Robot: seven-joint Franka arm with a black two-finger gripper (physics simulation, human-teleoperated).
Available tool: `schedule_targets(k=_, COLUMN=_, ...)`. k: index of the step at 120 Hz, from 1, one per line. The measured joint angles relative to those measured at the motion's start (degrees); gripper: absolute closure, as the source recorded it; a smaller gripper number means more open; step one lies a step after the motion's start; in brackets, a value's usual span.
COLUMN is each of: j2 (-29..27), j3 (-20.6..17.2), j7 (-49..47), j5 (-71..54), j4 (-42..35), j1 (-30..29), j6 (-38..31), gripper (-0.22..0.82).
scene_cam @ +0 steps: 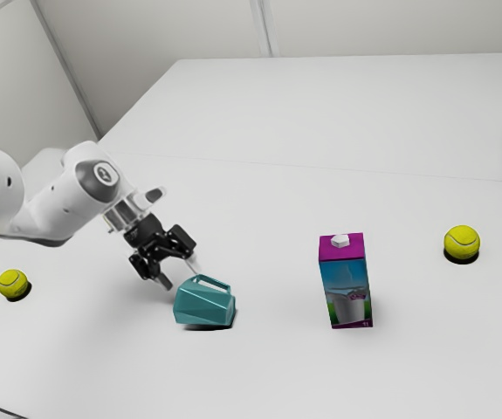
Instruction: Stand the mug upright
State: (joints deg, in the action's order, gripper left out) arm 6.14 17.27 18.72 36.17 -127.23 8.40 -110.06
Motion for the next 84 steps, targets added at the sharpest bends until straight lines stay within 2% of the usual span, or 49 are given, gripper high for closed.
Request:
schedule_targets(k=53, j2=-0.3, j3=0.1, j7=3.1, j5=4.5, j4=-3.3, j1=0.9, j6=0.6, gripper=0.02)
schedule_targets(k=68, j2=-0.3, j3=0.1, j7=3.6, j5=5.6, j4=-3.6, j1=1.7, j6=0.6, gripper=0.16)
schedule_targets(k=84, j2=-0.4, j3=0.1, j7=4.1, j5=6.3, j4=-3.6, j1=2.0, j6=0.6, gripper=0.42)
